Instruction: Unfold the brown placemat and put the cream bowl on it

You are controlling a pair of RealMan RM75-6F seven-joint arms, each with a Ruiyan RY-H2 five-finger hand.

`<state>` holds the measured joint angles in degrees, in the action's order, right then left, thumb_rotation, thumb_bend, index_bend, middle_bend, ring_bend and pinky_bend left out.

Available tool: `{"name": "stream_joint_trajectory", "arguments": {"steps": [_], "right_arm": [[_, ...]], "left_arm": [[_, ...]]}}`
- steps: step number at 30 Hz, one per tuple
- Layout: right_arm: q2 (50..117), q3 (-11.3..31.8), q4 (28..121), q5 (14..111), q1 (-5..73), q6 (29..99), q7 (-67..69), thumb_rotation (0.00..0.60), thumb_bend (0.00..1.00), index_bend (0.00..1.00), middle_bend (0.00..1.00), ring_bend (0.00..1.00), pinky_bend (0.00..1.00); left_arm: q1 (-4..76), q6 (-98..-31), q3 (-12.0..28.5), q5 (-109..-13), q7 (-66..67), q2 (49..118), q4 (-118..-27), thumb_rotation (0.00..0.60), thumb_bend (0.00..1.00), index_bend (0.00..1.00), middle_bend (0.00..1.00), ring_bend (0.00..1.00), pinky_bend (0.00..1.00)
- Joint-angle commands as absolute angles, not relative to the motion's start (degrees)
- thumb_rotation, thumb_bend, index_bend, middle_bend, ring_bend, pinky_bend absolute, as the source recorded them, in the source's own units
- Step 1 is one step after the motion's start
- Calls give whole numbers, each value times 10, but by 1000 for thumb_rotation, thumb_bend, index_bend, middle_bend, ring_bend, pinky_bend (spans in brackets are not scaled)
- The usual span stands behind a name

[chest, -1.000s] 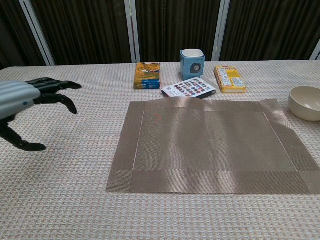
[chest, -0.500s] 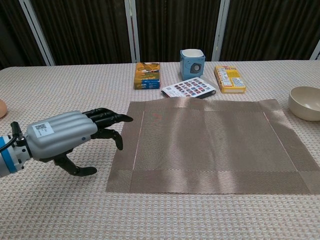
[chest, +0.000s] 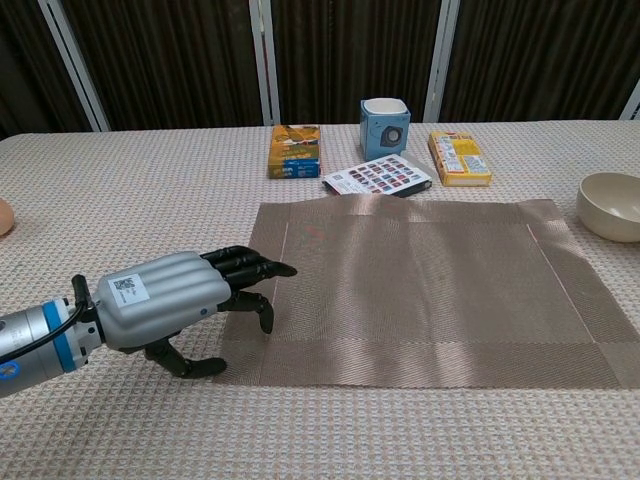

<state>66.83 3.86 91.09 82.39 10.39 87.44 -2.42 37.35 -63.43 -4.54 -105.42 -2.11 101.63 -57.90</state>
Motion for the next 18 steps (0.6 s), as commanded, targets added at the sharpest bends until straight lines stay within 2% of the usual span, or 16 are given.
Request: {"name": "stream_joint_trajectory", "arguments": {"steps": [1,18], "right_arm": [[668,41,911,824,103,873,-24,600,0,0,0,0,0],[665,50,914,830,97,873,-23,600,0,0,0,0,0]], "left_arm": [[374,-637,-49,-1052,-24,1015,-578,600,259,334,0,0,0],[371,-650,-65,-1045,-18,996,-586,600,259,334,0,0,0]]}}
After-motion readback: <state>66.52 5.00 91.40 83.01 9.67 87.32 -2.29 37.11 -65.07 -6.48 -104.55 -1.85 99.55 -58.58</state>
